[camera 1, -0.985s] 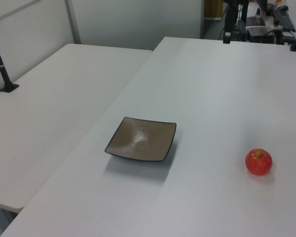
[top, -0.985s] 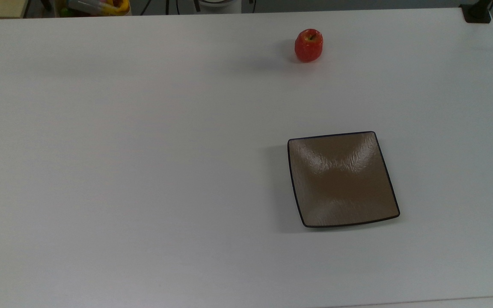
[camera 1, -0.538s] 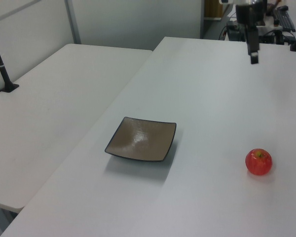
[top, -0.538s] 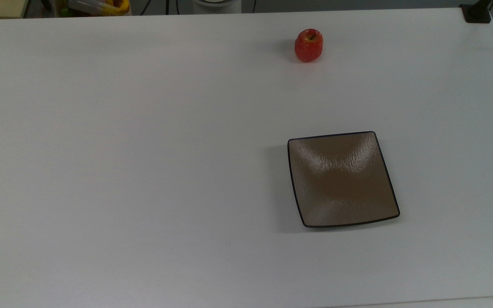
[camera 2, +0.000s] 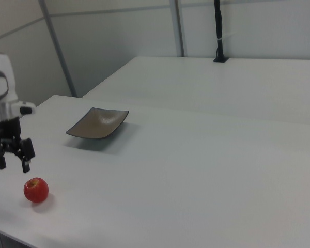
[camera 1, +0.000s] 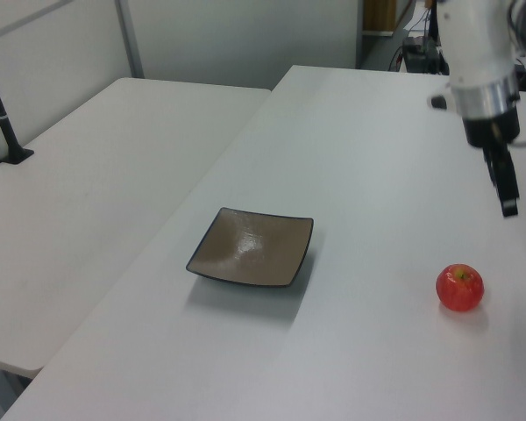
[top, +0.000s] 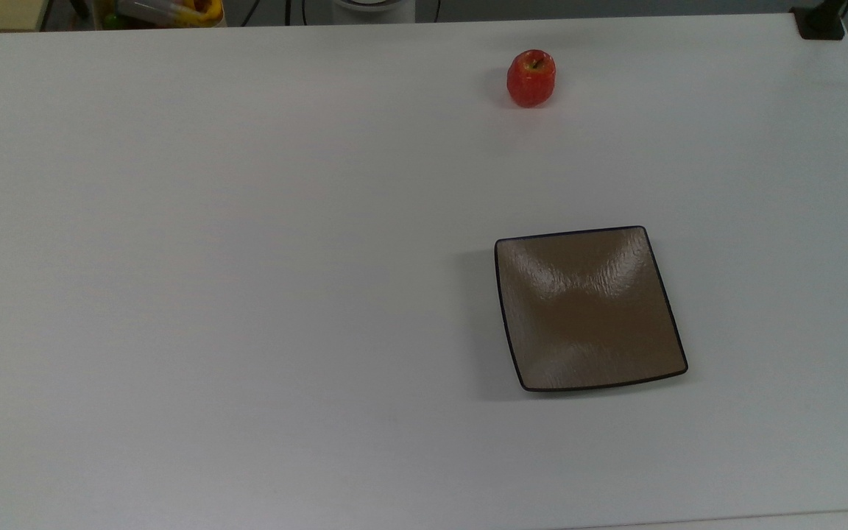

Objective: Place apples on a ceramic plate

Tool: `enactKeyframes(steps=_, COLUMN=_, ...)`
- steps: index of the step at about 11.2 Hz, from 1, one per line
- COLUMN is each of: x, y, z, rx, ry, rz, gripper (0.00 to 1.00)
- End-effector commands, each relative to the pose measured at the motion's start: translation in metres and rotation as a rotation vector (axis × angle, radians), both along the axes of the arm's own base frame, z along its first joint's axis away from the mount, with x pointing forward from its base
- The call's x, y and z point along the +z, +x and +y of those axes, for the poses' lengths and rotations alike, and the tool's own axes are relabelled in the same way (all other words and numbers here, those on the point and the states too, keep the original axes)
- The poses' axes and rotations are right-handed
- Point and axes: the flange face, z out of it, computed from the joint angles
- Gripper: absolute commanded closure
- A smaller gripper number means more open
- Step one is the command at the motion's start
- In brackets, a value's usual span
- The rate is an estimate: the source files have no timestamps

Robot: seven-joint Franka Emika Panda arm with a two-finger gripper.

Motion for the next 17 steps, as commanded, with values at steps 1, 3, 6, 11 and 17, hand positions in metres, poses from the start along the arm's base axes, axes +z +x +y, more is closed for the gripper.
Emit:
enactKeyframes(steps=1, x=-0.056, y=-0.024, z=0.019, rx=-0.036, ry=-0.001, rz=-0.075, gripper=0.0)
enactKeyframes(steps=3, x=-0.073, y=-0.026, z=0.025, rx=-0.029, ry=0.012, rz=-0.098, gripper=0.0)
enactKeyframes(steps=6, x=-0.094, y=-0.018, z=0.031, rx=-0.021, ry=0.032, rz=-0.125, gripper=0.0)
enactKeyframes(steps=11, x=-0.108, y=0.0, z=0.04, rx=-0.061, ry=0.067, rz=-0.216, gripper=0.0)
enactKeyframes(steps=17, x=-0.137, y=0.006, z=0.037, rx=0.02, ry=-0.006, rz=-0.206, gripper=0.0)
